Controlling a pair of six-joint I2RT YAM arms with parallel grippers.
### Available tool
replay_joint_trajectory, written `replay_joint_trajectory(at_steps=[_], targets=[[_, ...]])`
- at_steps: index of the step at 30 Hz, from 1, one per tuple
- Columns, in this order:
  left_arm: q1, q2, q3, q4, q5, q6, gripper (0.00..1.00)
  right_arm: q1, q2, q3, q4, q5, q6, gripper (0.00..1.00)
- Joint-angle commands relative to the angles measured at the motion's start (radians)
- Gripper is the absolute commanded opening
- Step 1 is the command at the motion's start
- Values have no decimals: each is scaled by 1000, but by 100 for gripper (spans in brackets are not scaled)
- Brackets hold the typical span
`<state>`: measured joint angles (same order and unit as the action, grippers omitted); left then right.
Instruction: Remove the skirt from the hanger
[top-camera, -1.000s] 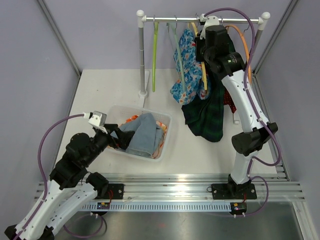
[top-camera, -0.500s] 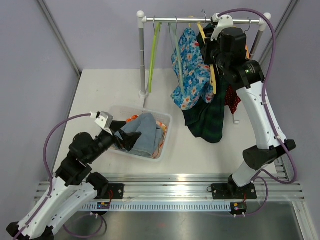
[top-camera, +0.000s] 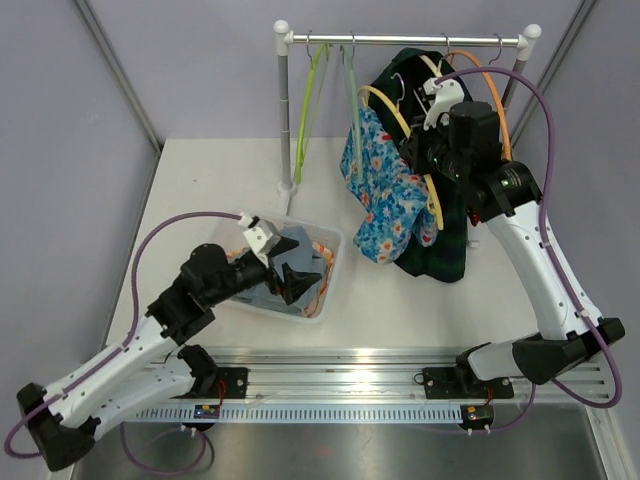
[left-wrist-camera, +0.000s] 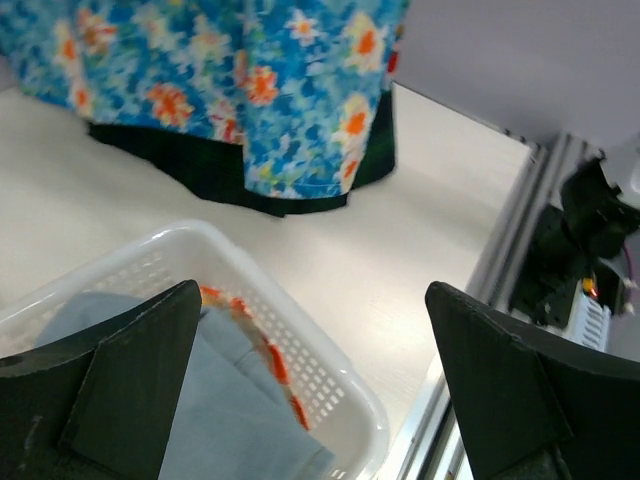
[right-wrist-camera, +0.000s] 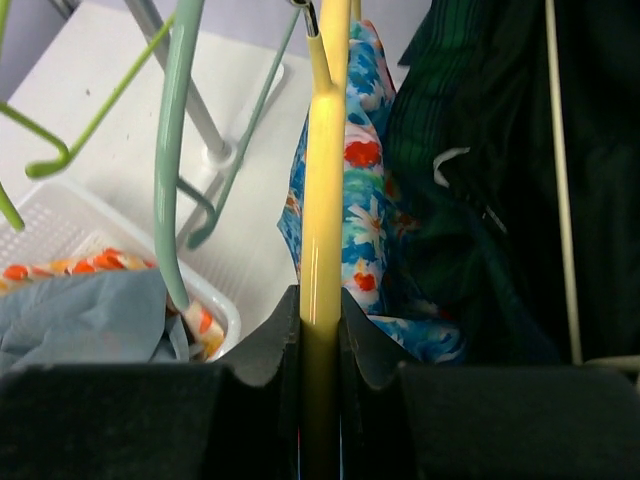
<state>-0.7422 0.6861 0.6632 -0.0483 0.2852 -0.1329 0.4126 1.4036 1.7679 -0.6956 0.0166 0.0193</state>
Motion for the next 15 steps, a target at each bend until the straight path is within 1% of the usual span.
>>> replay_joint_trajectory(at_steps=[1,2,5,6,8,10,11,12,13,14,15], targets=[[-121,87,84,102,-73,104,99,6,-90,-60,122,-47,1,0],[-190,116,108,105,-101,127,99,6,-116,-79,125,-56,2,0],[-290,241,151,146,-219,165,99,5,-169,-151,125,-63,4,0],[-311,242,157,166,-239,173,99,3,-182,-169,125,-64,10,0],[-379,318,174,237,-274,185,99,5,-222,-222,122,-63,14,0],[-420,416,215,292,-317,197,99,2,-245,-263,107,-66,18,0],[-462,459,232,306,-340,206,99,0,-267,-277,104,-72,21,0],[-482,495,272,326,-386,211,99,-1,-281,-300,91,-76,22,0],[-499,532,292,335,-405,214,99,-4,-291,-309,85,-81,25,0],[-522,611,311,343,-422,217,99,-5,-314,-318,81,-90,28,0],[-528,644,331,350,-446,217,99,-5,-327,-335,71,-90,28,0]])
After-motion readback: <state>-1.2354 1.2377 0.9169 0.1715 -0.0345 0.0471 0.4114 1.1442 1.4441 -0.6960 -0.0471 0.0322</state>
